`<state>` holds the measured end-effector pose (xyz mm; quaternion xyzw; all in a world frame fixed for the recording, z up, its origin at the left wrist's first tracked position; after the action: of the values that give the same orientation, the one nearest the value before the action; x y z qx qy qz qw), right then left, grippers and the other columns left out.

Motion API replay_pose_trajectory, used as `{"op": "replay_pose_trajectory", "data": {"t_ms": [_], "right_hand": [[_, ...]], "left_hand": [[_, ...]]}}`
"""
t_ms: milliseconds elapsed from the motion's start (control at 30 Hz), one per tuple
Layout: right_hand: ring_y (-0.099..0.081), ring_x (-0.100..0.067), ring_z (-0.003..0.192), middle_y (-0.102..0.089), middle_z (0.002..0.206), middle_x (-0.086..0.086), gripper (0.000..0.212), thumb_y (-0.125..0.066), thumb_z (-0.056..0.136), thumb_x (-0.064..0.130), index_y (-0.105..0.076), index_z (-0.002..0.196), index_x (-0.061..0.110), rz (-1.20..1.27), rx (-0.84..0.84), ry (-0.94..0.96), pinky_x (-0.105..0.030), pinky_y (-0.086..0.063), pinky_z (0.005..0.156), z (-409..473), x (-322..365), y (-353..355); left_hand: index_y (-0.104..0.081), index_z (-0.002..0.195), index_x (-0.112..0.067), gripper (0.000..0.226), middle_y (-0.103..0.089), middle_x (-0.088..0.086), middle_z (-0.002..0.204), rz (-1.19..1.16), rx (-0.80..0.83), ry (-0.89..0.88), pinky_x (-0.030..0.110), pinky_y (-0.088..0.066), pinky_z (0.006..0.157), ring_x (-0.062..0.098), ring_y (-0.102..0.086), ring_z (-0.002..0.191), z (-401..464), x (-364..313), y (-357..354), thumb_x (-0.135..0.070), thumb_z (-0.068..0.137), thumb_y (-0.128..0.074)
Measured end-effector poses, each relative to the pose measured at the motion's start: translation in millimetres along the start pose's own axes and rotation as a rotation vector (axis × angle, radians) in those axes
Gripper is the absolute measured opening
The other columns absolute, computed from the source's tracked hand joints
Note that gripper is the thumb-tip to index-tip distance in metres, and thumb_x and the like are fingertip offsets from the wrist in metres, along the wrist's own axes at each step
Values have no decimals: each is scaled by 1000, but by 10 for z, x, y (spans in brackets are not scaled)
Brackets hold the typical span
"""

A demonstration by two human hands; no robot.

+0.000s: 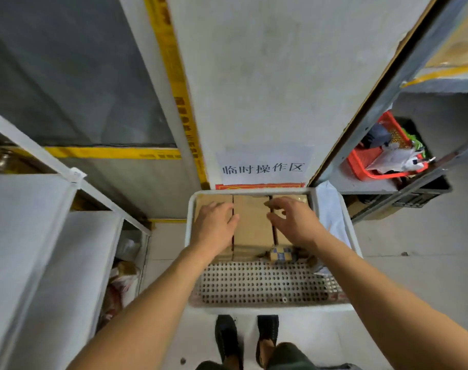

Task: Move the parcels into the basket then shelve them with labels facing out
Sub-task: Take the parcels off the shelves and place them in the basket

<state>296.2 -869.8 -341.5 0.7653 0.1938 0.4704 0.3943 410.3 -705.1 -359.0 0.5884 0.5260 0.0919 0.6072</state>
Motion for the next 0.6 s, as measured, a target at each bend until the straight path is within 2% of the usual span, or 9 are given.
{"op": "replay_pose_trajectory", "data": {"t_ms": [100,167,233,400,500,600], "right_hand": [[-64,-13,122,-69,138,6,36,-65,102,32,-68,137,24,-46,32,121,-23,-47,96,38,640,-105],[-66,-14,118,-70,135,3,35,-66,101,30,-69,136,23,-66,60,211,-27,-51,97,66,1078,-179],[-67,-17,116,-70,133,1,35,-67,101,30,-70,135,22,-100,91,303,-32,-53,100,67,1528,-253],[-66,-22,120,-71,132,-4,29,-65,102,26,-72,128,15,-147,177,550,-23,-43,97,16,2591,-485],[-67,-19,122,-72,132,-1,31,-68,100,26,-72,129,16,-104,212,692,-28,-46,107,-180,3229,-615],[-68,-18,115,-73,128,1,31,-68,99,26,-72,129,21,-58,279,821,-35,-52,103,-466,3758,-773]], "left_hand": [[-66,137,-19,36,-65,6,135,6,-99,57,40,-50,101,29,-58,123,-299,350,523,-36,106,-58],[-66,137,-21,36,-66,6,132,-1,-170,104,39,-50,99,29,-59,122,-523,574,844,-37,105,-59],[-65,138,-23,37,-66,4,134,-5,-245,154,38,-49,100,28,-57,124,-765,781,1150,-39,105,-59],[-66,138,-24,39,-67,3,137,0,-435,306,36,-46,106,25,-57,128,-1451,1208,1824,-42,103,-61],[-64,140,-24,40,-64,4,138,-32,-570,434,37,-45,106,25,-57,128,-2067,1439,2173,-40,104,-60],[-65,139,-25,39,-65,1,138,-1,-686,539,37,-48,102,25,-59,123,-2704,1590,2446,-40,104,-59]]}}
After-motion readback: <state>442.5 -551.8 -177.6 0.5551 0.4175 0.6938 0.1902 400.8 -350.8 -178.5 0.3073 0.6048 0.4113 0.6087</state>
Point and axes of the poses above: each hand's wrist, its own z-axis towards the middle knuckle, its own y-axis out of the back of the hand, x = y × z, the point moved 9 cm from there along z, towards the middle knuckle
